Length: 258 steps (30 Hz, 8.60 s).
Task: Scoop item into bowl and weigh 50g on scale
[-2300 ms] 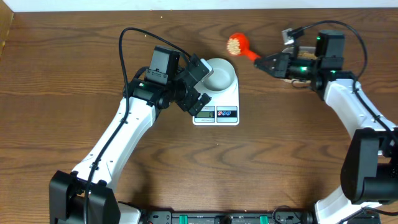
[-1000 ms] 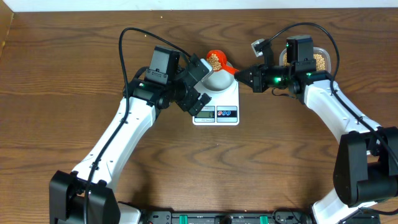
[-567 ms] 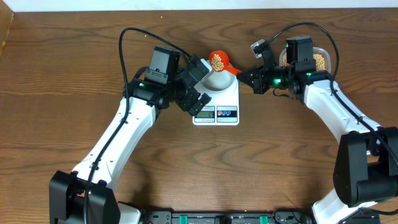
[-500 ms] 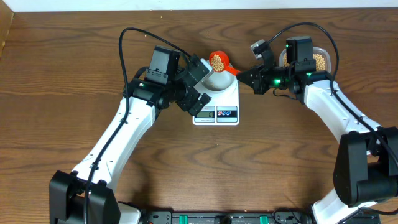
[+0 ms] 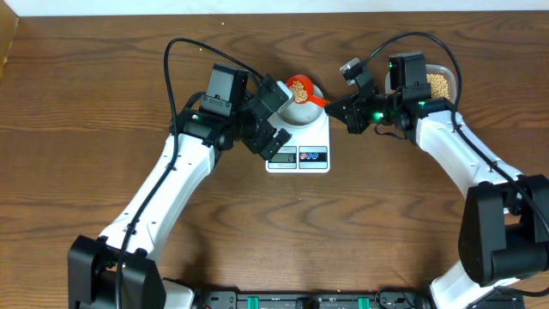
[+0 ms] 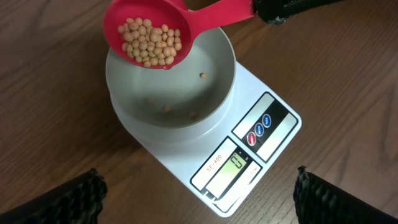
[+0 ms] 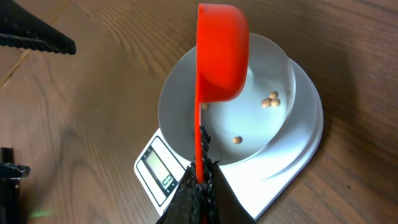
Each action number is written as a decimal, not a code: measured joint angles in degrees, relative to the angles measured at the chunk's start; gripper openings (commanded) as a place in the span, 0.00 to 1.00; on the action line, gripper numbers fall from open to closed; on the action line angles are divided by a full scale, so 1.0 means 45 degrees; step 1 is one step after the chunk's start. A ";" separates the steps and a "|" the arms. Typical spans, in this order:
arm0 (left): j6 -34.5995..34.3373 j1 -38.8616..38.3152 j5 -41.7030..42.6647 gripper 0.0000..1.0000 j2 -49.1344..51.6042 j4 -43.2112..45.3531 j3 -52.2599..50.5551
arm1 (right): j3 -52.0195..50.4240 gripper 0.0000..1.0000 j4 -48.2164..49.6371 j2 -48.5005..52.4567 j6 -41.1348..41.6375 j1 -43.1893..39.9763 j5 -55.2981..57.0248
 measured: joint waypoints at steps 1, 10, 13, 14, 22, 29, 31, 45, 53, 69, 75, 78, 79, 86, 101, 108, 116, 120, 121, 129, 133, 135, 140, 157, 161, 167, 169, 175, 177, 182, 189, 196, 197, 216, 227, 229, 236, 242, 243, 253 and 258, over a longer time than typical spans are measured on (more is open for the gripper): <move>0.0010 0.0000 0.0000 0.98 0.0000 0.0000 0.0000 | 0.0000 0.01 -0.0024 0.0000 -0.0092 0.0000 0.0010; 0.0010 0.0000 0.0000 0.98 0.0000 0.0000 0.0000 | 0.0000 0.01 -0.0053 0.0000 -0.0923 0.0005 0.0117; 0.0005 0.0000 0.0000 0.98 0.0000 0.0000 0.0000 | 0.0000 0.01 -0.0053 0.0000 -0.1185 0.0005 0.0223; 0.0005 0.0000 0.0000 0.98 0.0000 0.0000 0.0000 | 0.0000 0.01 -0.0053 0.0000 -0.1287 0.0005 0.0243; 0.0010 0.0000 0.0000 0.98 0.0000 0.0000 0.0000 | 0.0005 0.01 -0.0049 0.0000 -0.1875 0.0005 0.0486; 0.0010 0.0000 0.0000 0.98 0.0000 0.0000 0.0000 | 0.0000 0.01 -0.0015 0.0000 -0.2375 0.0005 0.0704; 0.0005 0.0000 0.0000 0.98 0.0000 0.0000 0.0000 | 0.0000 0.01 0.0049 0.0000 -0.2501 0.0005 0.0733; 0.0005 0.0000 0.0000 0.98 0.0000 0.0000 0.0000 | 0.0000 0.01 0.0117 0.0000 -0.3317 0.0005 0.0748; 0.0010 0.0000 0.0000 0.98 0.0000 0.0000 0.0000 | 0.0000 0.01 0.0117 0.0000 -0.3915 0.0039 0.0748; 0.0010 0.0000 0.0000 0.98 0.0000 0.0000 0.0000 | 0.0000 0.01 0.0117 0.0000 -0.4828 0.0039 0.1039; 0.0005 0.0000 0.0000 0.98 0.0000 0.0000 0.0000 | 0.0000 0.01 0.0121 0.0000 -0.5377 0.0180 0.1073; 0.0005 0.0000 0.0000 0.98 0.0000 0.0000 0.0000 | 0.0000 0.01 0.0121 0.0000 -0.5707 0.0316 0.1073; 0.0005 0.0000 0.0000 0.98 0.0000 0.0000 0.0000 | 0.0000 0.01 0.0121 0.0000 -0.5809 0.0335 0.1073; 0.0005 0.0000 0.0000 0.98 0.0000 0.0000 0.0000 | 0.0005 0.01 0.0121 0.0000 -0.6300 0.0335 0.1073; 0.0005 0.0000 0.0000 0.98 0.0000 0.0000 0.0000 | 0.0000 0.01 0.0107 0.0000 -0.7043 0.0335 0.1127; 0.0005 0.0000 0.0000 0.98 0.0000 0.0000 0.0000 | 0.0000 0.01 0.0189 0.0000 -0.7087 0.0335 0.1316; 0.0005 0.0000 0.0000 0.98 0.0000 0.0000 0.0000 | -0.0010 0.01 0.1515 -0.0015 -0.5722 0.0335 0.1316; 0.0010 0.0000 0.0000 0.98 0.0000 0.0000 0.0000 | -0.0015 0.01 0.1802 -0.0049 -0.5056 0.0335 0.1316; 0.0005 0.0000 0.0000 0.98 0.0000 0.0000 0.0000 | -0.0015 0.01 0.1889 -0.0097 -0.4847 0.0335 0.1321; 0.0010 0.0000 0.0005 0.98 0.0000 0.0000 0.0000 | -0.0034 0.01 0.2166 -0.1311 -0.3842 0.0316 0.1749; 0.0005 0.0000 0.0005 0.98 0.0000 0.0000 0.0000 | -0.0034 0.01 0.2186 -0.2181 -0.3317 0.0311 0.2739; 0.0010 0.0000 0.0005 0.98 0.0000 0.0000 0.0000 | -0.0034 0.01 0.2181 -0.2487 -0.3026 0.0311 0.3429; 0.0010 0.0000 0.0005 0.98 0.0000 0.0000 0.0000 | -0.0034 0.01 0.1967 -0.2754 -0.2200 0.0262 0.4862; 0.0005 0.0000 0.0044 0.98 0.0000 0.0005 0.0000 | -0.0058 0.01 -0.0816 -0.3920 0.0466 -0.0359 0.5994; 0.0005 0.0000 0.0044 0.98 0.0000 0.0005 0.0000 | -0.0058 0.01 -0.1588 -0.5110 0.0515 -0.0359 0.6513; 0.0005 0.0000 0.0044 0.98 0.0000 0.0000 0.0000 | -0.0058 0.01 -0.3351 -0.5950 0.0699 -0.0359 0.7587; 0.0005 0.0000 0.0044 0.98 0.0000 0.0005 0.0000 | -0.0058 0.01 -0.3944 -0.5969 0.0884 -0.0359 0.7966; 0.0010 0.0000 0.0044 0.98 0.0000 0.0000 0.0000 | -0.0063 0.01 -0.5085 -0.5969 0.1365 -0.0359 0.8884; 0.0010 0.0000 0.0044 0.98 0.0000 0.0000 0.0000 | -0.0063 0.01 -0.5241 -0.5969 0.1452 -0.0359 0.9180; 0.0010 0.0000 0.0044 0.98 0.0000 0.0005 0.0000 | -0.0063 0.01 -0.5858 -0.5969 0.1525 -0.0359 1.0088; 0.0010 0.0000 0.0044 0.98 0.0000 0.0005 0.0000 | -0.0063 0.01 -0.6373 -0.5969 0.1530 -0.0359 1.0802; 0.0005 0.0000 0.0044 0.98 0.0000 0.0005 0.0000 | -0.0063 0.01 -0.6421 -0.5969 0.1603 -0.0359 1.0977; 0.0005 0.0000 0.0044 0.98 0.0000 0.0005 0.0000 | -0.0063 0.01 -0.6421 -0.5969 0.1637 -0.0359 1.0982; 0.0005 0.0000 0.0044 0.98 0.0000 -0.0199 0.0000 | -0.0063 0.01 -0.6523 -0.5969 0.1807 -0.0359 1.0982; -0.0223 0.0000 0.0044 0.98 -0.0384 -0.0923 0.0000 | -0.0063 0.01 -0.6528 -0.5969 0.2142 -0.0359 1.0982; -0.0267 0.0000 0.0044 0.98 -0.0840 -0.1015 0.0000 | -0.0063 0.01 -0.6533 -0.5969 0.2147 -0.0359 1.0982; -0.0345 0.0000 0.0049 0.98 -0.2837 -0.1190 0.0000 | -0.0063 0.01 -0.6572 -0.5969 0.2331 -0.0359 1.0987; -0.0345 0.0083 0.0092 0.98 -0.3458 -0.1617 0.0000 | -0.0063 0.01 -0.6586 -0.5969 0.2555 -0.0359 1.0987; -0.0345 0.0160 0.0087 0.98 -0.3444 -0.1802 0.0000 | -0.0063 0.01 -0.6591 -0.5969 0.2589 -0.0359 1.0987; -0.0277 0.1015 0.0525 0.98 -0.3434 -0.2336 0.0000 | -0.0063 0.01 -0.6601 -0.5863 0.2875 -0.0359 1.0982; -0.0228 0.1010 0.0772 0.98 -0.3424 -0.2341 0.0000 | -0.0063 0.01 -0.6475 -0.5795 0.2992 -0.0359 1.0987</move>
